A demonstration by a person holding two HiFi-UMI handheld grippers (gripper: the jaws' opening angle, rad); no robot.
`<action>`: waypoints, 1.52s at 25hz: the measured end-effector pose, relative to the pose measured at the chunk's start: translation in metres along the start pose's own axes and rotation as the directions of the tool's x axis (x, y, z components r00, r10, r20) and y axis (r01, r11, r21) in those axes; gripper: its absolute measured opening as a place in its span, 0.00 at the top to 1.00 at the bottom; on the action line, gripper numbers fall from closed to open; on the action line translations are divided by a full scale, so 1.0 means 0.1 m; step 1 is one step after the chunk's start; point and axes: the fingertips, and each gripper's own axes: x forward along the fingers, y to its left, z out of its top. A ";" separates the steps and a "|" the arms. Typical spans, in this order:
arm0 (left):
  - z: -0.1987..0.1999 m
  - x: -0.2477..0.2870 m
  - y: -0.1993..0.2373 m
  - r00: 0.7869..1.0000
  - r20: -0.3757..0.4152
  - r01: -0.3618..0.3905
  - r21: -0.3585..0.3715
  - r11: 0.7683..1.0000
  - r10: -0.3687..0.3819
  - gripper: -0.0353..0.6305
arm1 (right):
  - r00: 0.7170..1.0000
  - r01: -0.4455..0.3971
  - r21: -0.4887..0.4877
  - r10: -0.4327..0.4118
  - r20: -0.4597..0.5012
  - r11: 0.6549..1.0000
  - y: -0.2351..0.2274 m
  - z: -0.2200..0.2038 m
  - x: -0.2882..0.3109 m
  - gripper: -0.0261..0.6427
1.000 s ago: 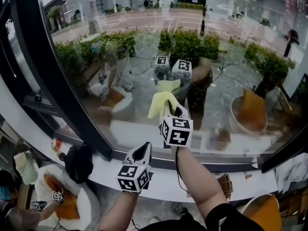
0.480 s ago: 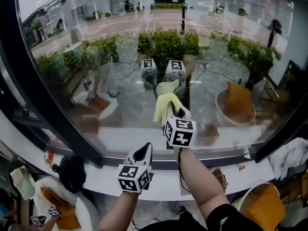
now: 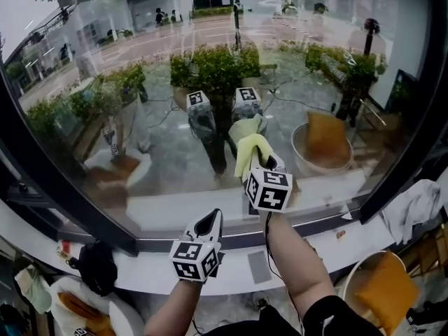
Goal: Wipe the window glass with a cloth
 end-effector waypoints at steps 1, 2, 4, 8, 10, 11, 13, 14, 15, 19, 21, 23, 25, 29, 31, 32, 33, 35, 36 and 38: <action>0.00 0.05 -0.06 1.000 -0.002 0.010 0.001 1.000 -0.010 0.94 | 1.000 0.013 0.002 -0.013 0.002 1.000 -0.11 0.01 -0.02 0.91; -0.01 0.09 -0.11 1.000 -0.003 0.020 0.003 1.000 -0.020 0.94 | 1.000 0.026 0.004 -0.026 0.004 1.000 -0.21 0.02 -0.04 0.91; -0.02 0.19 -0.24 0.999 -0.007 0.038 0.005 0.999 -0.038 0.94 | 0.999 0.049 0.006 -0.049 0.006 0.999 -0.42 0.05 -0.08 0.91; -0.04 0.40 -0.52 0.997 -0.017 0.074 0.011 0.997 -0.074 0.94 | 0.995 0.099 0.003 -0.099 0.011 0.995 -0.89 0.09 -0.17 0.91; -0.06 0.52 -0.65 0.995 -0.021 0.093 0.011 0.996 -0.093 0.94 | 0.992 0.125 0.002 -0.125 0.010 0.992 -1.13 0.10 -0.21 0.91; -0.07 0.58 -0.71 0.994 -0.023 0.102 0.010 0.995 -0.102 0.94 | 0.990 0.137 -0.001 -0.137 0.010 0.991 -1.24 0.10 -0.23 0.91; -0.07 0.70 -0.84 0.992 -0.027 0.123 0.010 0.992 -0.123 0.94 | 0.987 0.161 -0.007 -0.161 0.009 0.987 -1.47 0.12 -0.26 0.91; -0.07 0.77 -0.92 0.991 -0.028 0.134 0.010 0.991 -0.134 0.94 | 0.985 0.172 -0.010 -0.172 0.010 0.985 -1.58 0.14 -0.28 0.91; -0.08 0.84 -0.99 0.989 -0.031 0.145 0.010 0.989 -0.145 0.94 | 0.983 0.182 -0.014 -0.182 0.011 0.983 -1.70 0.16 -0.30 0.91; -0.09 1.06 -1.22 0.982 -0.035 0.187 0.007 0.982 -0.187 0.94 | 0.975 0.222 -0.041 -0.221 0.016 0.974 -2.05 0.21 -0.38 0.91; -0.07 1.13 -1.27 0.978 -0.036 0.208 0.005 0.978 -0.207 0.94 | 0.970 0.244 -0.057 -0.243 0.021 0.968 -2.15 0.25 -0.41 0.91; -0.07 1.20 -1.31 0.973 -0.036 0.226 0.001 0.974 -0.226 0.94 | 0.964 0.265 -0.078 -0.263 0.031 0.961 -2.25 0.28 -0.44 0.91; -0.09 1.29 -1.37 0.970 -0.037 0.241 -0.001 0.971 -0.240 0.94 | 0.957 0.288 -0.106 -0.285 0.044 0.952 -2.38 0.30 -0.47 0.91; -0.16 1.51 -1.54 0.964 -0.050 0.263 -0.004 0.965 -0.262 0.94 | 0.945 0.326 -0.114 -0.321 0.055 0.939 -2.77 0.29 -0.55 0.91; -0.13 1.57 -1.51 0.961 -0.058 0.272 -0.008 0.962 -0.272 0.94 | 0.941 0.337 -0.108 -0.333 0.056 0.935 -2.82 0.31 -0.53 0.91; -0.09 1.57 -1.45 0.959 -0.062 0.277 -0.009 0.961 -0.277 0.94 | 0.940 0.341 -0.110 -0.337 0.057 0.933 -2.77 0.34 -0.50 0.91; -0.05 1.57 -1.40 0.957 -0.064 0.281 -0.010 0.960 -0.281 0.94 | 0.938 0.346 -0.119 -0.341 0.059 0.931 -2.72 0.36 -0.47 0.91; -0.04 1.59 -1.39 0.955 -0.066 0.288 -0.009 0.958 -0.288 0.94 | 0.936 0.353 -0.135 -0.348 0.061 0.926 -2.71 0.36 -0.46 0.91; -0.07 1.61 -1.43 0.955 -0.066 0.289 -0.008 0.957 -0.289 0.94 | 0.935 0.355 -0.135 -0.350 0.061 0.925 -2.75 0.34 -0.49 0.91; -0.15 1.65 -1.54 0.955 -0.066 0.291 -0.003 0.957 -0.291 0.94 | 0.934 0.356 -0.128 -0.351 0.060 0.926 -2.87 0.27 -0.55 0.91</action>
